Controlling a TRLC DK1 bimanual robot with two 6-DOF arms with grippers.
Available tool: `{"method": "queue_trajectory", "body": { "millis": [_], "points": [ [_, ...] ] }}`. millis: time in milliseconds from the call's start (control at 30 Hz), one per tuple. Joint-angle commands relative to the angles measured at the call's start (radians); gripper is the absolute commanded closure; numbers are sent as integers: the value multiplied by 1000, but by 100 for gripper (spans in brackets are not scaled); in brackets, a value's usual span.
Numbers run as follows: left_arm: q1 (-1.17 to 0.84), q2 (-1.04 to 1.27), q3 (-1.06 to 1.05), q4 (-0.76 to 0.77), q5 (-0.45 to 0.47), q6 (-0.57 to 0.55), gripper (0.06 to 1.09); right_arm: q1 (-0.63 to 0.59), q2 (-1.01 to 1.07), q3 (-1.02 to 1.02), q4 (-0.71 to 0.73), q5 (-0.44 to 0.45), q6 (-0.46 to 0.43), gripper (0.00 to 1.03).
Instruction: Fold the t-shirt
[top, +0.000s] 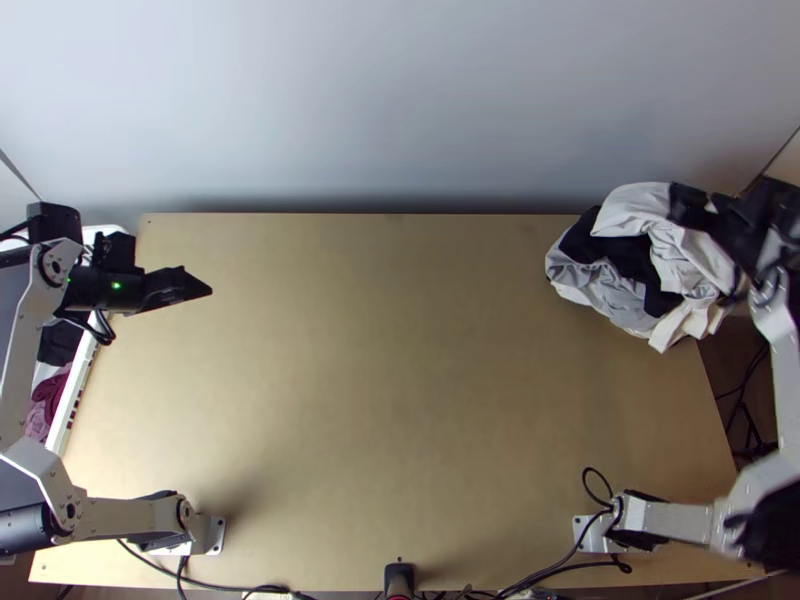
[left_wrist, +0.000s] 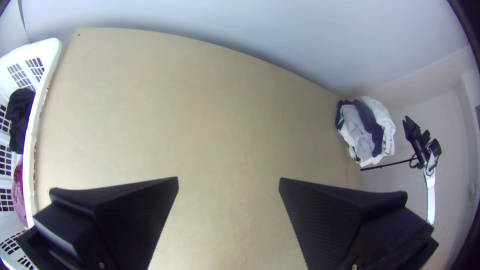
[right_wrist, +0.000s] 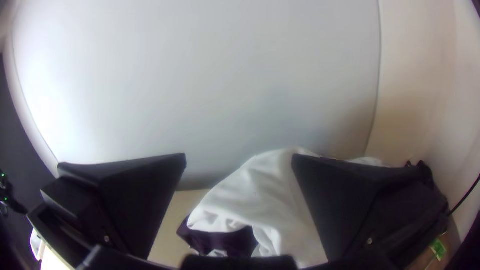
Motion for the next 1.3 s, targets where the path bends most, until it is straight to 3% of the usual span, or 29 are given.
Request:
{"method": "queue_trajectory", "body": {
  "millis": [0, 133, 333, 700, 867, 1267],
  "points": [
    [-37, -30, -25, 0, 1, -20, 11, 84, 282, 97, 107, 94, -17, 4],
    [-40, -62, -48, -6, 1, -21, 11, 75, 366, -26, 153, 137, -35, 4],
    [-41, -118, -146, -8, -1, -21, 11, 35, 344, -405, 414, 146, -60, 4],
    [-96, -110, -140, 3, -13, -59, 11, -1, 334, -526, 454, 145, -93, 4],
    [-93, -116, -137, 3, -15, -59, 10, 20, 176, -506, 443, 145, -46, 4],
    [-120, -128, -119, 27, -15, -86, 10, 115, 13, -155, 185, 143, -11, 4]
  ]
}}
